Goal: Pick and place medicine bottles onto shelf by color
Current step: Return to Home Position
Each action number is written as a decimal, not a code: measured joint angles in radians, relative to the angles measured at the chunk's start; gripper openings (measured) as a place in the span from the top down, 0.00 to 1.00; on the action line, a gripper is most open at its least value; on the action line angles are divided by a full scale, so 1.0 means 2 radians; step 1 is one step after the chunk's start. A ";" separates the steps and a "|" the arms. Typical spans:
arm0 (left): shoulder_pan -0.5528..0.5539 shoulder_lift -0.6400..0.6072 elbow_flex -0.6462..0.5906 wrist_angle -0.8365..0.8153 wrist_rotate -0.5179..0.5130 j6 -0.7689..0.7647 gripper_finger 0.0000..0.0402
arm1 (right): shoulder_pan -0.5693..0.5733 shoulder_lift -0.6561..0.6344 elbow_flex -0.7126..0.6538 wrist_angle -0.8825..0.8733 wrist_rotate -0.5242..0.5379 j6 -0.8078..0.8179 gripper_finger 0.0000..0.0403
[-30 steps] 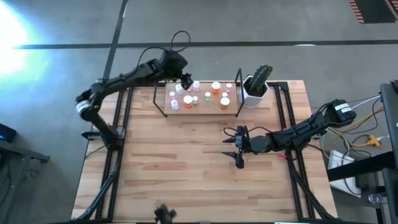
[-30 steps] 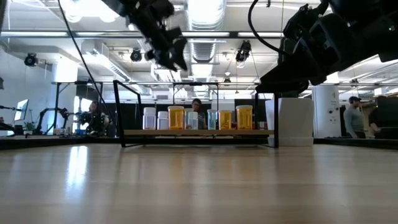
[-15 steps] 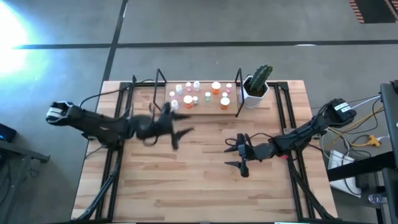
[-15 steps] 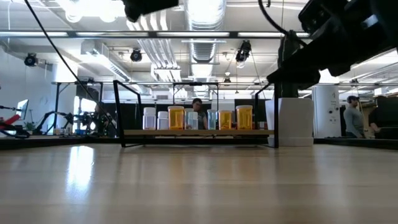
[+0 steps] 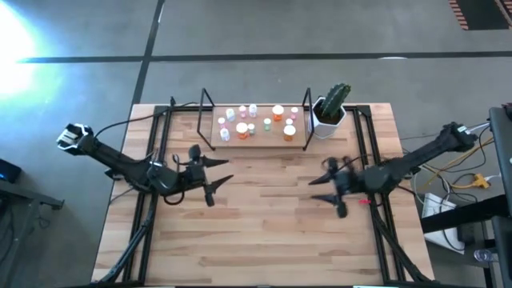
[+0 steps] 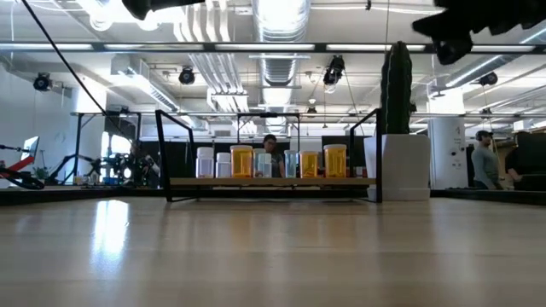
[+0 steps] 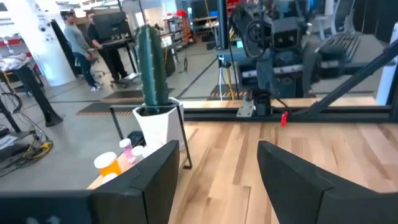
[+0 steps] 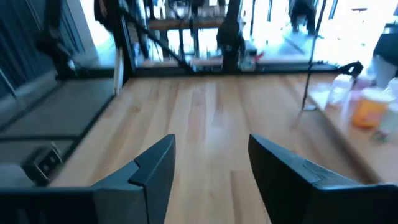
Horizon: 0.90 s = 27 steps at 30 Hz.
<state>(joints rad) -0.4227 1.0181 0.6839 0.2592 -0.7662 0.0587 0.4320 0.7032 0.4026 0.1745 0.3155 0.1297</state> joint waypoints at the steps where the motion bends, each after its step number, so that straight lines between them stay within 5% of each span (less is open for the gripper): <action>1: 0.001 -0.008 -0.005 0.001 0.000 0.000 0.50 | 0.000 -0.029 0.000 -0.019 0.000 0.000 0.53; 13: 0.012 -0.208 -0.115 -0.005 0.000 -0.006 0.50 | 0.000 -0.243 -0.005 -0.148 0.001 -0.019 0.61; 27: 0.022 -0.420 -0.274 -0.005 0.012 -0.027 0.50 | -0.016 -0.351 -0.135 -0.060 -0.032 -0.046 0.77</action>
<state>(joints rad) -0.3786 0.1783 0.1361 0.2492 -0.7421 0.0056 0.4010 0.0007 0.1336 0.0551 0.2507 0.0379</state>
